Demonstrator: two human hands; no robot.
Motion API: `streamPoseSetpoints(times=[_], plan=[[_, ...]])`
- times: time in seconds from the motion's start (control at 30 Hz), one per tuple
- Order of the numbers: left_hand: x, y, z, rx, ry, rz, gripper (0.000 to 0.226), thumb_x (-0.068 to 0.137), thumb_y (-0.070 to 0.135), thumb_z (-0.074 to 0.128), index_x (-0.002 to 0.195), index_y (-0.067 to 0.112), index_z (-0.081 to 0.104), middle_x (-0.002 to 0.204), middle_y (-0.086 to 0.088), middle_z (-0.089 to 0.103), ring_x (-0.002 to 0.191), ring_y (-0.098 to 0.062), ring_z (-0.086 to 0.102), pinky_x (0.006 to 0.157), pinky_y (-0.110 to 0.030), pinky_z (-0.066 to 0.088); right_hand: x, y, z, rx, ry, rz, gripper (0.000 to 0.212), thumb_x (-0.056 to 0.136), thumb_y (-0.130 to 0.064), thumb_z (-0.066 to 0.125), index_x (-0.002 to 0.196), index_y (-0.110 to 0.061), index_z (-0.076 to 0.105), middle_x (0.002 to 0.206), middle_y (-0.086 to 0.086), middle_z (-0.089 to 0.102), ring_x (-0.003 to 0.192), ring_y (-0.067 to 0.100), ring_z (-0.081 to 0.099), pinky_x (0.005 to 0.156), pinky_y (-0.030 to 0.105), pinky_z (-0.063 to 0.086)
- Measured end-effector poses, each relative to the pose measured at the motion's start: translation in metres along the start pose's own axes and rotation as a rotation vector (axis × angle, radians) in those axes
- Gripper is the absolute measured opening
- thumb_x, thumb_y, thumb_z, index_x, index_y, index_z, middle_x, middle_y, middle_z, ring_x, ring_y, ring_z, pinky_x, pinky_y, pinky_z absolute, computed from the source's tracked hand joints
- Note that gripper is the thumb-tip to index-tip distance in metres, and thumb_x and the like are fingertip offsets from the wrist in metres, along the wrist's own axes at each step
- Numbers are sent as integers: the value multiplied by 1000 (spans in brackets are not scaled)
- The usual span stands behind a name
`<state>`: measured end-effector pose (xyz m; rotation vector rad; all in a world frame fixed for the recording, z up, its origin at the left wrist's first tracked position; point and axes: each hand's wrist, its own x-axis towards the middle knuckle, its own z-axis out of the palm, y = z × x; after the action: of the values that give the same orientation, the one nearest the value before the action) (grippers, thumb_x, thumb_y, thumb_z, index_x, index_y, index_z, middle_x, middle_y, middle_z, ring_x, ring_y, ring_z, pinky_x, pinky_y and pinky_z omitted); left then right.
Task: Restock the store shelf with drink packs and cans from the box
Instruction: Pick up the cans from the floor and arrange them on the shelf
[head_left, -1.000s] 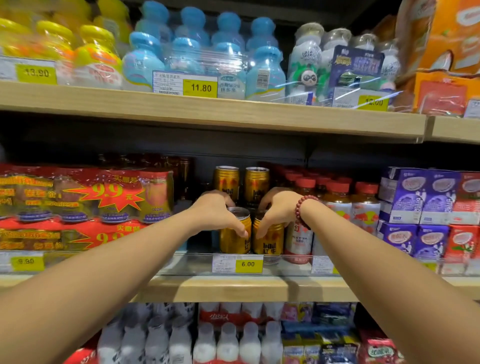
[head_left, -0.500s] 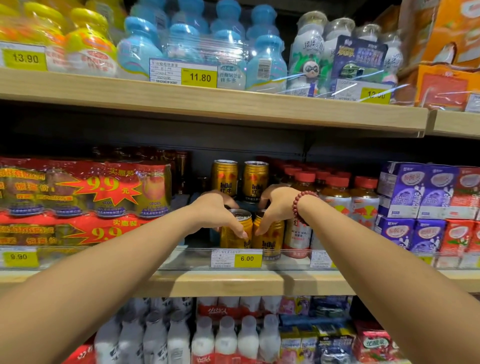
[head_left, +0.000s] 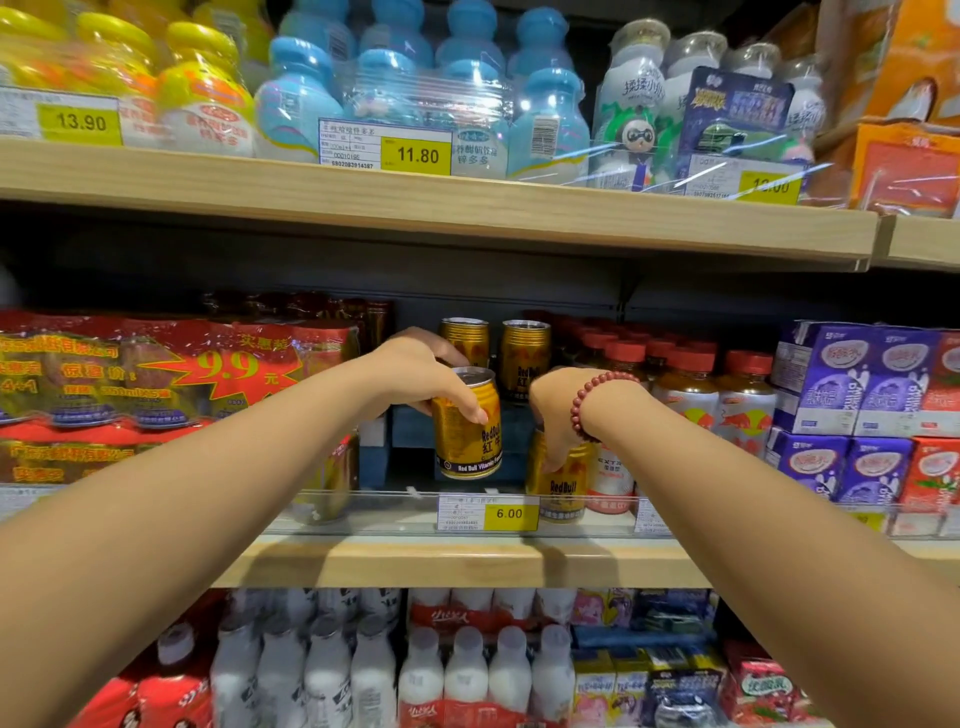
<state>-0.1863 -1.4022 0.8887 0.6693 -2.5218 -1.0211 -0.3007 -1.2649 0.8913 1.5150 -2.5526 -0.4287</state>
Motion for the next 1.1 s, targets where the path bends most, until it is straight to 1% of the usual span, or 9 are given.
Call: streamPoseSetpoints(times=[0.1,0.27,0.33,0.43,0.5,0.63,0.8,0.93,1.1], plan=[[-3,-3,-6,-42,-48,-1,68,64,15,85,126,13,56,107,-2,65,96,-14,63,73,-22,56,-2,4,-1,53,84,-34,73,73,-37,77,132,-6,47,127,10,57,113,27,56,88,34,50],[-8,-5,-9,-48,-62,10,67,65,8,84,124,16,54,99,3,64,86,-4,60,55,-8,50,-5,10,-14,828,219,-311,87,71,-33,79,144,-20,34,138,7,51,115,18,57,93,26,49],[-9,-4,-13,-19,-67,-24,69,61,19,87,122,18,55,107,1,62,95,-9,59,66,-14,52,-4,5,-15,771,301,-347,83,72,-34,78,143,-20,38,137,4,52,111,12,56,90,22,48],[-8,-4,-13,101,-59,-39,106,35,46,91,131,22,51,125,0,56,115,-20,52,96,-38,49,-1,-1,-10,644,406,-345,73,72,-38,78,136,-17,49,133,1,56,109,8,53,87,20,47],[-5,-9,-7,87,-70,-22,111,29,51,90,130,26,53,128,0,58,117,-20,53,100,-42,47,1,-1,-5,632,413,-320,71,72,-36,78,134,-14,51,129,3,59,109,11,57,89,25,51],[0,-18,14,10,-74,15,107,28,54,91,126,25,58,124,3,61,116,-17,55,101,-41,47,3,7,8,606,382,-275,61,72,-35,78,125,-9,59,118,6,66,98,10,60,86,25,53],[1,-17,28,39,-144,59,68,67,21,83,129,29,55,121,6,59,113,-14,53,95,-27,44,9,12,26,580,345,-202,58,71,-44,76,119,-12,64,113,1,68,100,12,61,82,22,50],[2,-20,29,61,-127,42,49,71,22,81,113,32,58,100,9,62,98,-8,54,77,-18,43,15,9,30,584,324,-203,66,71,-47,75,125,-12,60,115,2,67,103,15,62,81,22,49],[-3,-27,32,48,-136,96,62,71,15,81,127,22,57,114,7,63,108,-9,56,77,-12,43,19,2,33,549,288,-164,80,69,-50,76,135,-12,49,121,5,64,106,17,60,86,28,51]])
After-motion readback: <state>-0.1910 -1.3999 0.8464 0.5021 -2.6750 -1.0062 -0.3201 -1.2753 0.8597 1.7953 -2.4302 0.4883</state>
